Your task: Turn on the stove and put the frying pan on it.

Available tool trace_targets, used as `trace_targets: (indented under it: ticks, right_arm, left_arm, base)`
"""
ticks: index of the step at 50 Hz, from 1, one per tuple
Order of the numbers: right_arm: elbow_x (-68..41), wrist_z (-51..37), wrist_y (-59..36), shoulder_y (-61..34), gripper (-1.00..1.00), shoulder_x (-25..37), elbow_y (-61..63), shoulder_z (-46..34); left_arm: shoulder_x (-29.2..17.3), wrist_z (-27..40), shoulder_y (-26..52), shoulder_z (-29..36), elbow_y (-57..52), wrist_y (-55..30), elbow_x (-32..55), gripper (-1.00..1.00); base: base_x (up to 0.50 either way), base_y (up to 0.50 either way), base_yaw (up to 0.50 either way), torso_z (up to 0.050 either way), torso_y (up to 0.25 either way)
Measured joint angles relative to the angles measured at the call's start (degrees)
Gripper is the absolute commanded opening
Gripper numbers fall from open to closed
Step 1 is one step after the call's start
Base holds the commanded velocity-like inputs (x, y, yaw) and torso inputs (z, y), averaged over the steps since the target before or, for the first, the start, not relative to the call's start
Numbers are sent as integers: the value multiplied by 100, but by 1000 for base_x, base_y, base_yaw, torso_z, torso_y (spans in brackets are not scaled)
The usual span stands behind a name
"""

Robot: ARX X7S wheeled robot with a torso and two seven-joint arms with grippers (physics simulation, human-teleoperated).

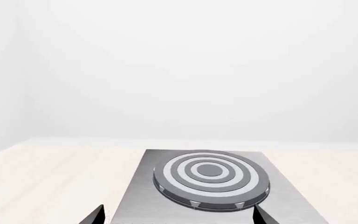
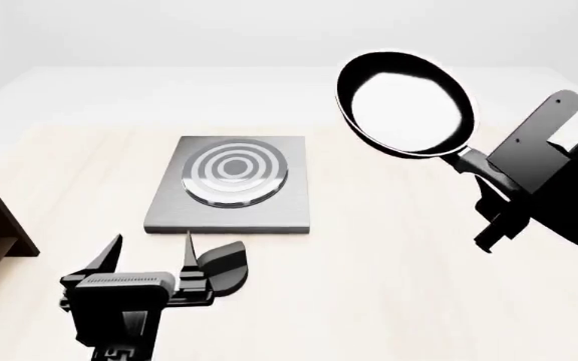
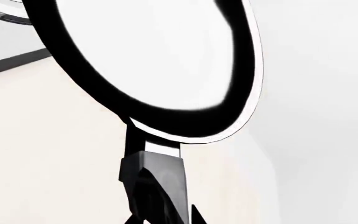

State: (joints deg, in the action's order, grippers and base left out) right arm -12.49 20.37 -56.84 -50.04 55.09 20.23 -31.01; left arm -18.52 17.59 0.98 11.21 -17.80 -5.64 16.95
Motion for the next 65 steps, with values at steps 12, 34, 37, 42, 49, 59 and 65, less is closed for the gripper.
trace_targets:
  ticks: [12, 34, 37, 42, 49, 59, 65]
  right_arm:
    - [253, 8, 255, -547, -100, -705, -520, -394]
    - [527, -132, 657, -1216, -100, -1879, -1384, -864]
    - [570, -196, 690, -1256, -100, -2022, -1469, -916]
    - [662, -321, 701, -1305, -100, -2249, -1602, -1024]
    - [821, -452, 685, -1391, -100, -2539, -1790, -1236]
    - [969, -527, 745, -1511, -100, -2891, -2113, -1566]
    - [1008, -612, 841, -1551, -100, -3116, -2375, -1679]
  left_arm:
    - [-4, -1, 4, 18, 67, 35, 21, 100]
    - [-24, -42, 20, 23, 167, 138, 110, 100]
    - [-31, -73, 13, 12, 176, 174, 156, 100]
    - [-42, -118, 6, -4, 192, 230, 222, 100]
    - [-57, -171, 3, -16, 212, 296, 289, 100]
    - [-80, -244, -2, -26, 232, 376, 384, 100]
    - [-95, -280, -13, -27, 226, 426, 421, 100]
  base:
    - [0, 0, 0, 0, 2]
    - [0, 0, 0, 0, 1]
    - [0, 0, 0, 0, 3]
    - [0, 0, 0, 4, 2]
    - [0, 0, 0, 0, 1]
    - [0, 0, 0, 0, 2]
    - [0, 0, 0, 0, 2]
